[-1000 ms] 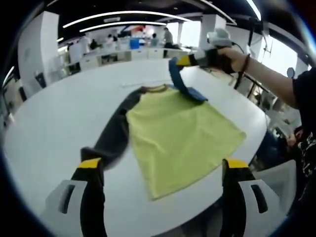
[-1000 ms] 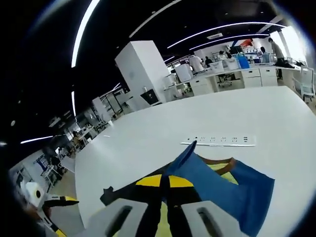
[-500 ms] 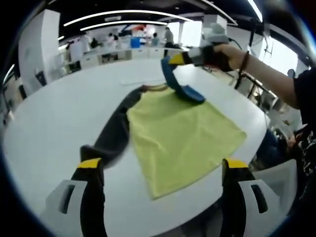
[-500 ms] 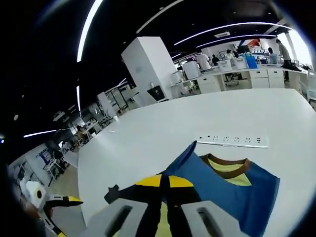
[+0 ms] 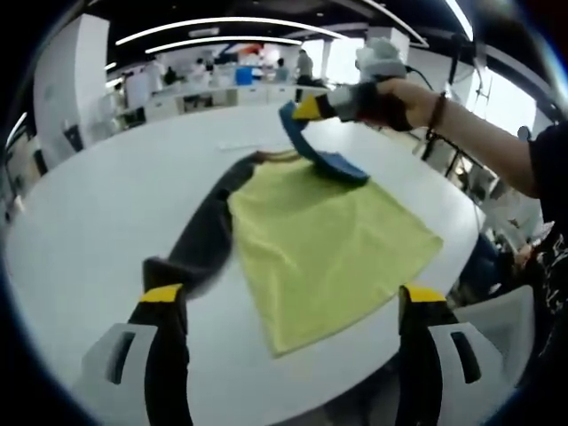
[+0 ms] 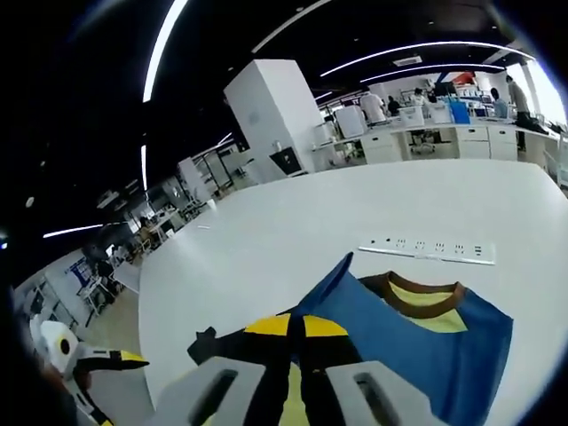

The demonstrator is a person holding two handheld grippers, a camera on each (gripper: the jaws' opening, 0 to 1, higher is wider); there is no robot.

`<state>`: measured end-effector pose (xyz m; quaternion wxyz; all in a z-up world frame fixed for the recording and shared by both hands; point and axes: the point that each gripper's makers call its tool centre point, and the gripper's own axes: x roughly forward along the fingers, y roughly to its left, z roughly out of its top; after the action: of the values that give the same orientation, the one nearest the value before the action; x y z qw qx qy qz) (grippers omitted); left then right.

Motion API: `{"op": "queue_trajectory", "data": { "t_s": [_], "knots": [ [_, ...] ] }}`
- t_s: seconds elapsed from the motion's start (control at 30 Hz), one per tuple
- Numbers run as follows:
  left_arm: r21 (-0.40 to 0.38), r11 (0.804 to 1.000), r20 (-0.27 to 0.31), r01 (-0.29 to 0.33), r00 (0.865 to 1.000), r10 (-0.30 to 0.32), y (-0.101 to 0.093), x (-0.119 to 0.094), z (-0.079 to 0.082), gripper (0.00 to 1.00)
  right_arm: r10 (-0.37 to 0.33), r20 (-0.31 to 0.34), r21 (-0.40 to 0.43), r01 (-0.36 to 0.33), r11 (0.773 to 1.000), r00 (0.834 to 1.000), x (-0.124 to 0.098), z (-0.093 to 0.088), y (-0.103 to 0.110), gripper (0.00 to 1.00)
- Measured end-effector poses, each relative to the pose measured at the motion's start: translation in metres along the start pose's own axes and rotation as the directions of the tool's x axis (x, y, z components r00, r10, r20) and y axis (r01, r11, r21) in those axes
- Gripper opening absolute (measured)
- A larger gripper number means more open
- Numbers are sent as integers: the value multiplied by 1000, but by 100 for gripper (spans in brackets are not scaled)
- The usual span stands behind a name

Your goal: Fold the garment on the visible template until the final outline fits inside the template.

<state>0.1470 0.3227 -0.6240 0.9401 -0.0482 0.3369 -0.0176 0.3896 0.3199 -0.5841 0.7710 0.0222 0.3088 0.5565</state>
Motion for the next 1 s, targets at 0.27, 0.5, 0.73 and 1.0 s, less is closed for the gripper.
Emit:
{"op": "queue_trajectory", "data": {
  "t_s": [0.27,0.5,0.73,1.0],
  "knots": [
    [-8,1000,1,-4,1000,4,3,-2,-2,95,-22,-43,4,22,1000,999,18,-24,-5,0],
    [-14,1000,-7,-10,1000,9,5,-3,-6,95,-39,-68,-5,39,999,997,30,-41,-10,0],
    [-21,1000,-5,-11,1000,11,6,-1,-6,95,-43,-102,-4,42,999,994,44,-57,-13,0],
    [-34,999,3,-9,1000,10,8,0,-5,95,-47,-128,-5,46,999,991,58,-75,-17,0]
  ]
}}
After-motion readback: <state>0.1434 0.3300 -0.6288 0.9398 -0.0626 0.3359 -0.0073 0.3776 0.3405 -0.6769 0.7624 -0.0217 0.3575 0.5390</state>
